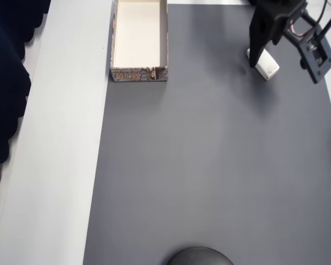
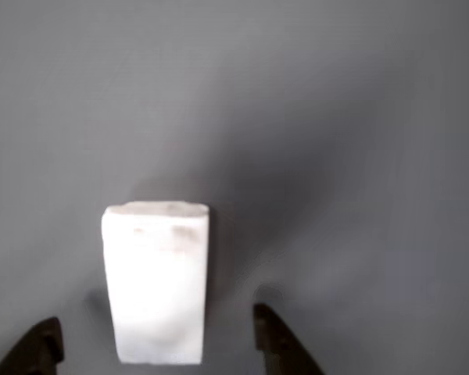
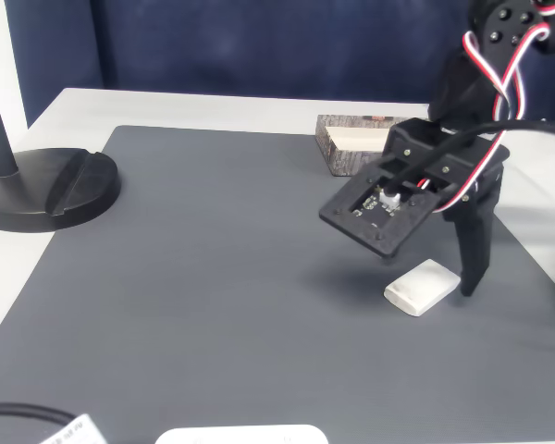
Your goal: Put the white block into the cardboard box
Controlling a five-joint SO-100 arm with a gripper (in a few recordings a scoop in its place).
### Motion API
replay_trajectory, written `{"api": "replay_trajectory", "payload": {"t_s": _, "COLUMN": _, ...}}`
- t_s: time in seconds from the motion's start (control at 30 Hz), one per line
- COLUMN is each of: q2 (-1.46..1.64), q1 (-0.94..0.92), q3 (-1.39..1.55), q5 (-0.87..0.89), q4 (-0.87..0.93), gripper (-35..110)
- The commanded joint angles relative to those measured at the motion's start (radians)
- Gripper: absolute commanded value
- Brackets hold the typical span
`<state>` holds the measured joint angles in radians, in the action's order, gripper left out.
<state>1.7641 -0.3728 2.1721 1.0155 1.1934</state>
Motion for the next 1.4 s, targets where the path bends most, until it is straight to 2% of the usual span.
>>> {"api": "replay_trajectory", "payload": {"t_s": 0.0, "q2": -0.006, "q1": 0.014, "q3": -0.011, "q5": -0.008, "q4": -0.02, "gripper": 34}}
{"api": "replay_trajectory", "payload": {"t_s": 0.93, "q2": -0.048, "q1": 0.04, "q3": 0.015, "q5": -0.044, "q4": -0.049, "gripper": 34}}
{"api": "replay_trajectory", "payload": {"t_s": 1.37, "q2": -0.048, "q1": 0.035, "q3": 0.017, "q5": -0.083, "q4": -0.048, "gripper": 27}}
